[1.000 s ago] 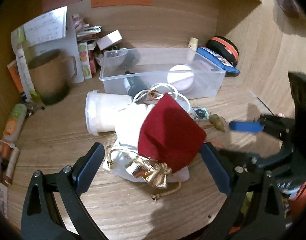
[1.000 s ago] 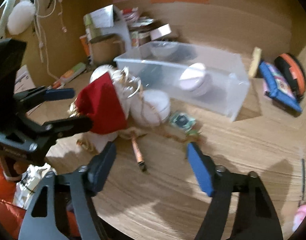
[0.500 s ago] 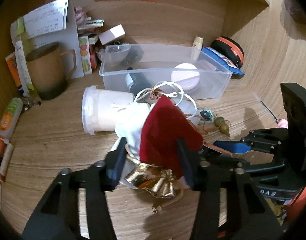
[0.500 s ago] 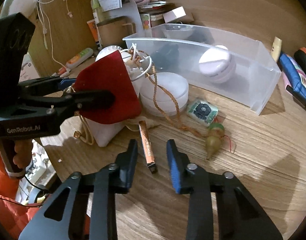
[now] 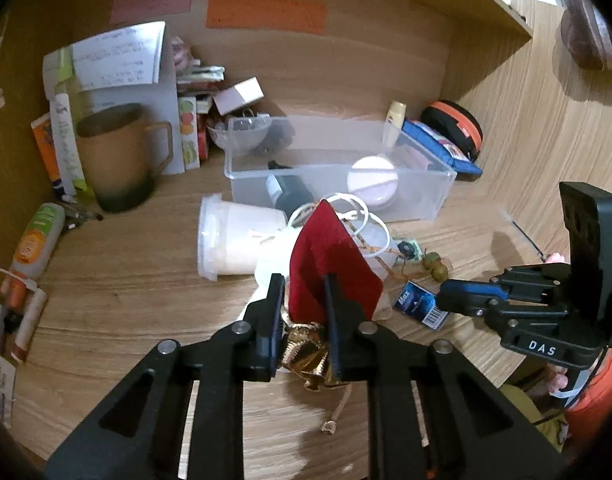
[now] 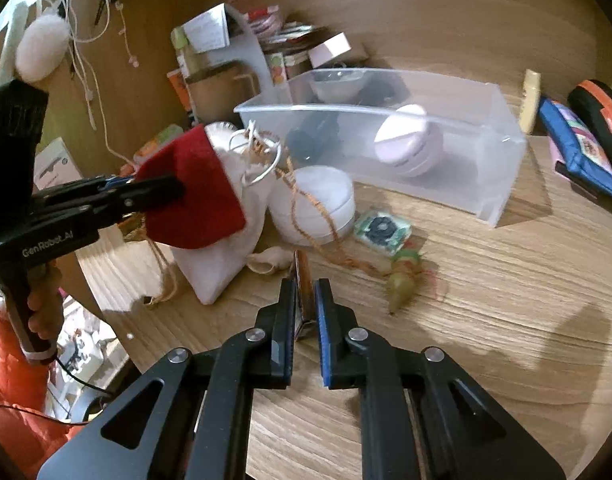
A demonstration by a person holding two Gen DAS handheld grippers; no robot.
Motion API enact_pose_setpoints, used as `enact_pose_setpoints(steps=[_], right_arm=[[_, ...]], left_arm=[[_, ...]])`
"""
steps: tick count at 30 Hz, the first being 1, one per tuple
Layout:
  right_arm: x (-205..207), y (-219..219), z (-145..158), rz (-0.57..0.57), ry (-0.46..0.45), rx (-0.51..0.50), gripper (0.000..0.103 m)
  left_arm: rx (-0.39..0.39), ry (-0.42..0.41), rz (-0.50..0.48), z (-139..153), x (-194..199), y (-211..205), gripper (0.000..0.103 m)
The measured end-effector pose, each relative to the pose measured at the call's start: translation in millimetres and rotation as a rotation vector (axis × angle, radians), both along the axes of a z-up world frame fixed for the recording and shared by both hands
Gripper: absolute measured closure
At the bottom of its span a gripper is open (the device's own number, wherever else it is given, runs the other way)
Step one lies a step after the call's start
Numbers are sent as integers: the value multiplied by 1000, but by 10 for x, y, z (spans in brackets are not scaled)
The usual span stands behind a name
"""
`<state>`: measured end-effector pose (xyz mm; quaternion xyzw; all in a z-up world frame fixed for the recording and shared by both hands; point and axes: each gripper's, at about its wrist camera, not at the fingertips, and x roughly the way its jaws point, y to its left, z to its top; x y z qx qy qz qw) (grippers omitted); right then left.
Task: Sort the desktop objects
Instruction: 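Lift the red pouch with the left tool while the right tool lifts the Max box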
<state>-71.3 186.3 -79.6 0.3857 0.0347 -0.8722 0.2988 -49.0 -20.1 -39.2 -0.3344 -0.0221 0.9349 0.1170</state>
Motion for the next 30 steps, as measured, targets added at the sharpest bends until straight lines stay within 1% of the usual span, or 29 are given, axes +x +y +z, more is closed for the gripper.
enact_pose_setpoints(steps=[11, 21, 23, 26, 27, 30], right_arm=[[19, 195, 244, -48, 51, -42, 94], [59, 313, 513, -71, 114, -52, 94], [60, 311, 545, -64, 119, -41, 94], [62, 235, 474, -23, 83, -18, 94], [45, 170, 391, 4, 51, 3, 94], [-32, 32, 158, 33, -9, 68, 92]], left_arm=[[-3, 80, 42, 297, 127, -111, 85], [-2, 134, 61, 486, 146, -177, 85], [4, 142, 59, 516, 136, -187, 85], [16, 145, 55, 525, 140, -196, 85], [18, 144, 53, 519, 142, -192, 85], [20, 135, 52, 486, 150, -185, 85]])
